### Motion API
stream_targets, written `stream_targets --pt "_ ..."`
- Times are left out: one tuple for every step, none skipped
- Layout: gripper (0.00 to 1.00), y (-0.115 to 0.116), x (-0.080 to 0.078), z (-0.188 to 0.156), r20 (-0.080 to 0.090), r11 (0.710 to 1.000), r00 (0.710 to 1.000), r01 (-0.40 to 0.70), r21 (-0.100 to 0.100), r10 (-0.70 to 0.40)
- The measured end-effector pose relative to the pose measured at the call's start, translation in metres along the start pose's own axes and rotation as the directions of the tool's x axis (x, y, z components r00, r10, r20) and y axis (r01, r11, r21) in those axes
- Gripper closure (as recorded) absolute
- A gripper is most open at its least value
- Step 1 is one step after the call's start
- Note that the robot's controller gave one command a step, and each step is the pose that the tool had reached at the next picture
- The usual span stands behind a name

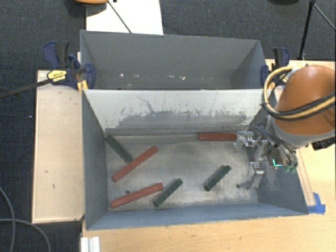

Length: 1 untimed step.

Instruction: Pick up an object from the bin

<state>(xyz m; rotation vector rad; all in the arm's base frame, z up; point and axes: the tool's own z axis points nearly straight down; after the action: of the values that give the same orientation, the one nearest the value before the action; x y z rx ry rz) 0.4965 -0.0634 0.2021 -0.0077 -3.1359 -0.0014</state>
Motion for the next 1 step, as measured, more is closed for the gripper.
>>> stream_targets --pt "0.00 0.0001 -0.0017 -0.0039 0.008 1.000 1.000 0.002 0.001 -0.002"
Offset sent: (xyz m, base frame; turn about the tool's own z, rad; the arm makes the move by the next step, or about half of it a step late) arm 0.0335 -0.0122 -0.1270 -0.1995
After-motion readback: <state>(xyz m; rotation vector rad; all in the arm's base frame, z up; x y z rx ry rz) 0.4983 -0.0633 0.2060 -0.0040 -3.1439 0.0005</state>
